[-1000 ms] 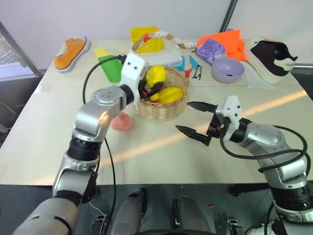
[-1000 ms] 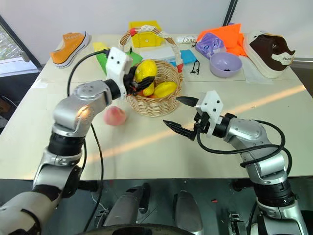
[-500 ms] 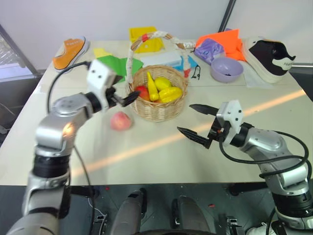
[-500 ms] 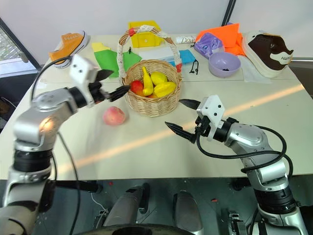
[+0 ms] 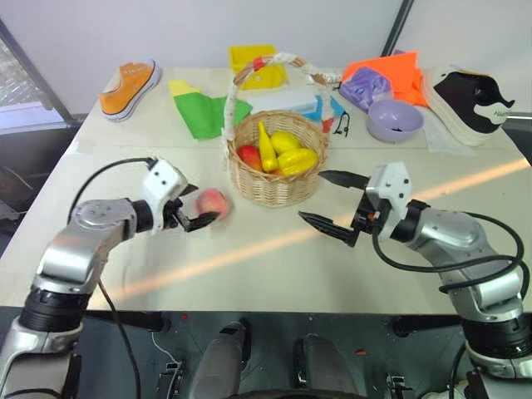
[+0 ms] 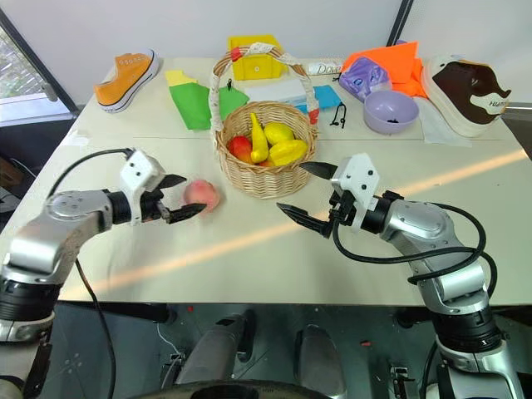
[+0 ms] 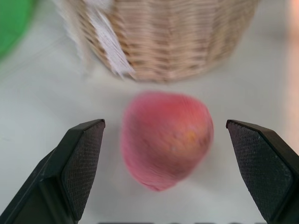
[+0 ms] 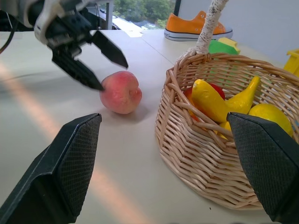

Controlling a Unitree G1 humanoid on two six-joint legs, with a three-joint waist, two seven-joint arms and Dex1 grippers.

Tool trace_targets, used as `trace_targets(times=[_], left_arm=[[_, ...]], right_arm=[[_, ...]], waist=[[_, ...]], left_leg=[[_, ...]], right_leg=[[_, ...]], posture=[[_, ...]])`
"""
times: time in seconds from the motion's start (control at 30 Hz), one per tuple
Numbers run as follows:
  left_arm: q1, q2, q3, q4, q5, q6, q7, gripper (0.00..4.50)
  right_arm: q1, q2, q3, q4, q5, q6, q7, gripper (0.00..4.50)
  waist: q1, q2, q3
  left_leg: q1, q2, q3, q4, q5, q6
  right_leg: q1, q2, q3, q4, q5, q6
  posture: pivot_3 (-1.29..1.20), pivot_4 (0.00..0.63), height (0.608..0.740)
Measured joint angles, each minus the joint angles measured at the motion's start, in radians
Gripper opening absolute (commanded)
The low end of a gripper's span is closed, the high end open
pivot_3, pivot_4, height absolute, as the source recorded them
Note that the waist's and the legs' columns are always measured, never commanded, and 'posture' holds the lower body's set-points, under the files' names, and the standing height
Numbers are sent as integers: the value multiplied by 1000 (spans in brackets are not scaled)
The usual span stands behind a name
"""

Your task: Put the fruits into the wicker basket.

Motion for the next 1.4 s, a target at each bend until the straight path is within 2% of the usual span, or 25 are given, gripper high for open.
trace_targets(times=[0.13,0.23,0.3,0.33,0.37,0.5,0.6,0.67,0.77,0.9,1.0,1.13,1.17,1.27,1.4], left_arm=[[-24,-24,-22,77,43,-31,7,4458],[-24,-56,-21,99,44,-49,10,3655],[-24,-70,-18,102,41,-51,9,2761],[-24,-70,-17,101,40,-51,7,2459],[-24,-70,-15,101,40,-51,7,2351],[-17,-69,18,98,29,-49,6,2351],[-23,-77,104,70,-41,-11,17,2351],[-81,-86,169,21,-108,25,33,2351],[-250,-128,216,-62,-173,80,91,2351],[-383,-240,66,-64,-112,86,178,2351],[-418,-332,-49,31,-53,98,235,2351],[-439,-367,-94,129,5,75,260,4332],[-440,-371,-96,138,11,66,260,4473],[-436,-357,-89,140,23,37,253,4473],[-372,-308,12,95,-6,-7,224,4473]], right_arm=[[2,2,1,-2,0,2,-11,4500],[7,5,1,-5,0,6,-20,4500],[10,7,2,-7,1,10,-25,4500],[10,7,2,-8,1,11,-26,4500],[11,7,2,-12,1,13,-27,4500],[11,7,3,-25,2,17,-32,4500],[11,6,2,-25,2,17,-29,4500],[10,4,2,-23,2,17,-23,4500],[4,2,1,-20,2,16,-14,4500],[-12,1,2,2,-2,14,-12,4500],[-16,3,3,8,-8,13,-15,4500],[-14,9,2,9,-14,13,-35,4500],[-13,11,-1,9,-15,13,-44,4500],[-11,30,-25,9,-5,25,-73,4500],[-73,73,-43,62,-14,45,-154,4500]], waist=[[-2,0,0],[-1,0,0],[-1,0,0],[-1,0,0],[-1,0,0],[-3,0,0],[-2,0,0],[2,-1,1],[4,-1,0],[1,-1,0],[-7,-1,0],[-20,-1,0],[-23,-1,0],[-24,-1,0],[-29,-1,0]], left_leg=[[0,0,0,0,0,0],[0,0,0,0,0,0],[-1,0,0,0,0,0],[-1,0,0,0,0,0],[-1,0,0,0,0,0],[-1,0,0,0,0,0],[-1,0,0,0,0,0],[-2,0,-1,1,0,0],[-1,-2,-2,2,-1,1],[-1,-3,0,2,0,2],[-1,-2,2,2,0,2],[-1,-1,2,2,0,2],[-1,-1,2,2,0,2],[-1,-1,2,2,0,2],[0,0,2,2,0,1]], right_leg=[[0,0,0,0,0,0],[0,0,0,0,0,0],[0,0,0,0,0,0],[0,0,0,0,0,1],[0,0,0,0,0,0],[0,0,0,0,0,0],[0,0,0,0,0,0],[-1,0,-2,0,0,0],[1,-1,-2,-1,0,1],[5,-1,0,-1,2,5],[3,3,2,2,2,5],[1,3,2,3,2,5],[1,3,3,3,2,5],[1,3,3,3,2,5],[0,3,5,3,2,4]], posture=[[0,150,740],[0,150,740],[0,150,740],[0,150,740],[0,150,740],[0,150,740],[0,150,740],[0,150,740],[0,150,740],[0,150,740],[0,150,740],[0,150,740],[0,150,740],[0,150,740],[0,150,740]])
